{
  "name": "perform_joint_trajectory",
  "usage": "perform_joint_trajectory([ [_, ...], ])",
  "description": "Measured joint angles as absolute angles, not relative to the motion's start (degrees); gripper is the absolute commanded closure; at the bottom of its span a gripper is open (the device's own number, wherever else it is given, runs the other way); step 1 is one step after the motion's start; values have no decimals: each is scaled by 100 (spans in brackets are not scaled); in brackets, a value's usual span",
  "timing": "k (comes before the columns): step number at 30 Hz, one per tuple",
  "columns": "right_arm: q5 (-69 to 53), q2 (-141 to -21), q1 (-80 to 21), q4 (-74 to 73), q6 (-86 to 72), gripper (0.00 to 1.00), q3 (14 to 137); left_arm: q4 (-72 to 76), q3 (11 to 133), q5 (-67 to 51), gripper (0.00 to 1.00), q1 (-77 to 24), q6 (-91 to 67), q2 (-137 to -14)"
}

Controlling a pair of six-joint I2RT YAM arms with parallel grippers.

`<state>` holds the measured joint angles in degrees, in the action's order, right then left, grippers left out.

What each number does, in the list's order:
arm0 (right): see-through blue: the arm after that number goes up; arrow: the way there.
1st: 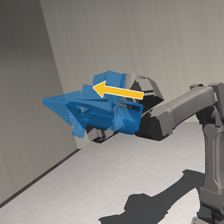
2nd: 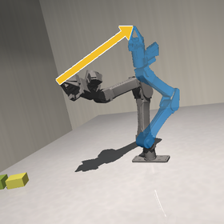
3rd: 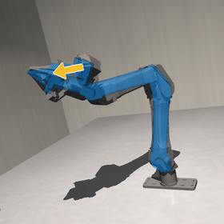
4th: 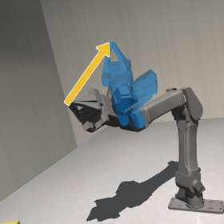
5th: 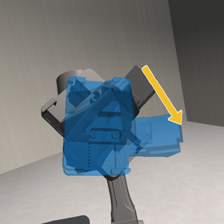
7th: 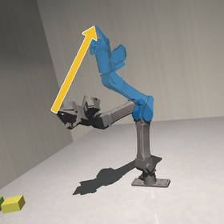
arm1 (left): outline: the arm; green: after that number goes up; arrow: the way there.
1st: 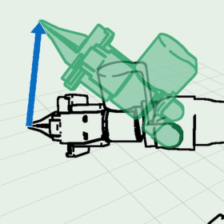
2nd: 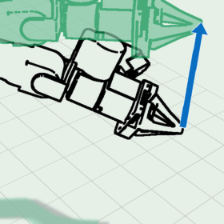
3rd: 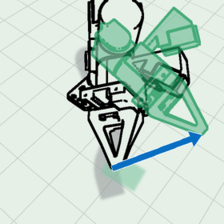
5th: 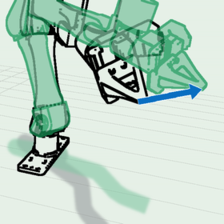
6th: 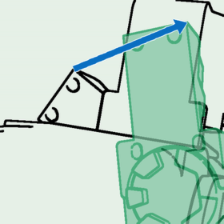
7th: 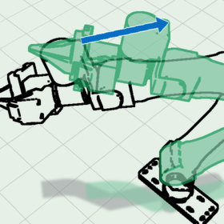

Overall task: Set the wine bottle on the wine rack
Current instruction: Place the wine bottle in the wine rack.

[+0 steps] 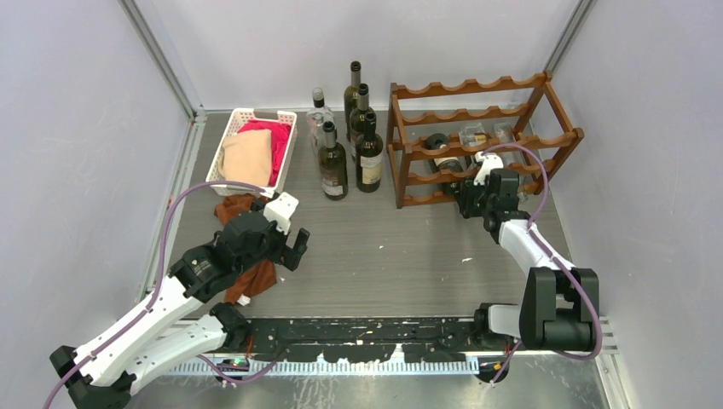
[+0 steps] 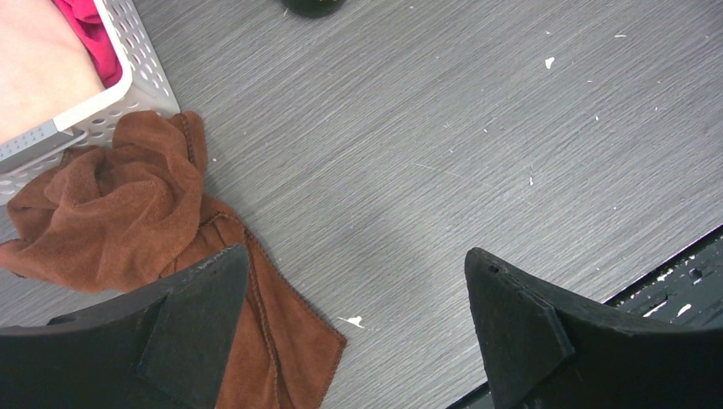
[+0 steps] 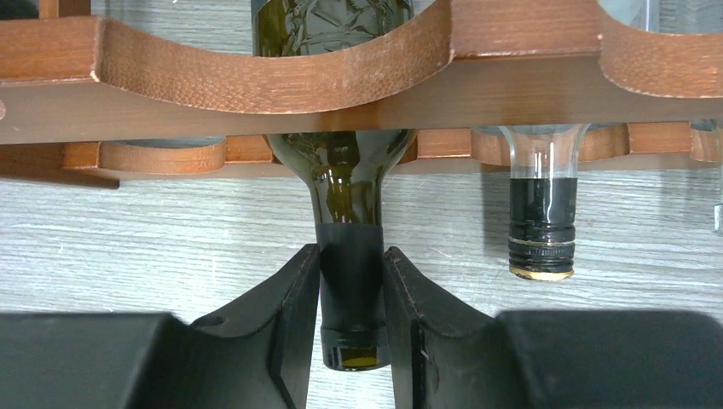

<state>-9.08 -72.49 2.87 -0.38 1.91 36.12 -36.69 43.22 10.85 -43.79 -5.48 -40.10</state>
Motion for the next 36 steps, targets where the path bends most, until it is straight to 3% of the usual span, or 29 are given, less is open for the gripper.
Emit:
perform_joint_trajectory([
  [9,-884,-7168,290,-534,344,51,3625,-3671,4324,1063,4,-4379,-548,-4010],
  [12,-814,-7194,309,-729,395,51,3625,-3669,4324,1063,4,-4379,-548,-3999],
  [14,-788,-7216,314,-801,401,55,3625,-3669,4324,1061,4,-4377,-548,-3981],
  [20,-823,-7266,303,-792,397,85,3632,-3669,4322,1041,4,-4377,-548,-3972],
  [26,-950,-7371,314,-788,397,93,3677,-3669,4322,1041,4,-4375,-545,-3972],
  [36,-1234,-7579,364,-928,161,94,3795,-3669,4324,1041,4,-4375,-545,-3979],
])
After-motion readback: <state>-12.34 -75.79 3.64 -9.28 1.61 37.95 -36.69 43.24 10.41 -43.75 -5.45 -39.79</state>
